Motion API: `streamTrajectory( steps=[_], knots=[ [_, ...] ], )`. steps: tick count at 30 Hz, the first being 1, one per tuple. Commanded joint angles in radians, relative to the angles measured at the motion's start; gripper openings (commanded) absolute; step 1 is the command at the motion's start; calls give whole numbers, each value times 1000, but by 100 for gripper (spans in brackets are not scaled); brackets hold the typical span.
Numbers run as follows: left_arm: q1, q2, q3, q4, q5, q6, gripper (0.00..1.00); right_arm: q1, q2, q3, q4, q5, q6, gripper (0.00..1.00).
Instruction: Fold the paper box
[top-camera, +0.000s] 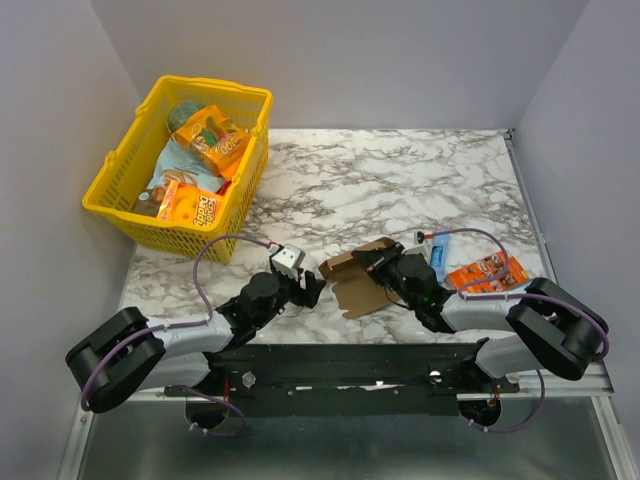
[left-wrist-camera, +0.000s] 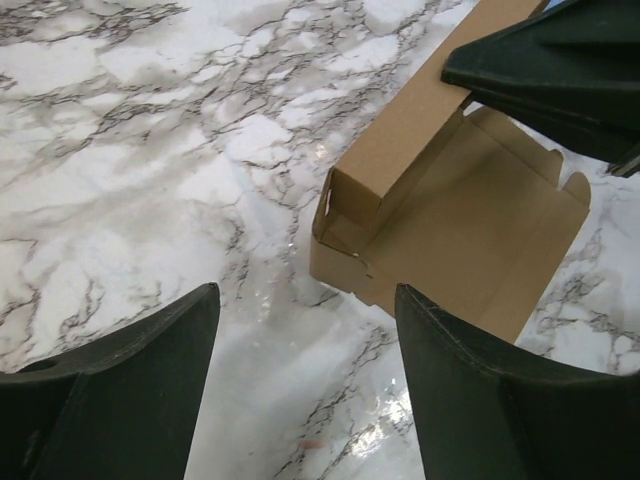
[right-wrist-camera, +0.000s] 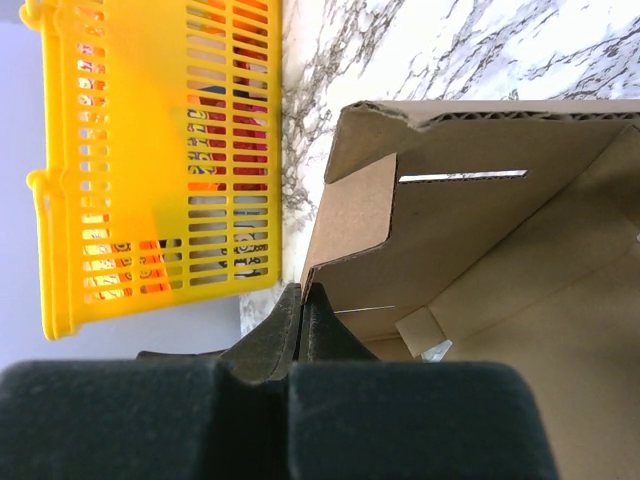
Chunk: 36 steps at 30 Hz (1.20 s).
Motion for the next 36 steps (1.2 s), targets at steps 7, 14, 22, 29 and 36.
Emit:
streamTrajectory(
  steps=[7,14,22,29,36],
  knots=[
    [10,163,62,109,114,50,61,-7,-10,-54,83,47,-69,0],
    [12,244,112,146,206,110,50,-7,-21,-48,67,44,-80,1],
    [64,73,56,28,255,118,63,-8,-33,-56,46,57,-63,0],
    [119,-44,38,-125,148,47,70,-14,-21,-70,40,61,-43,1],
    [124,138,130,-188,55,16,68,-24,-4,-88,53,69,-38,1]
  ],
)
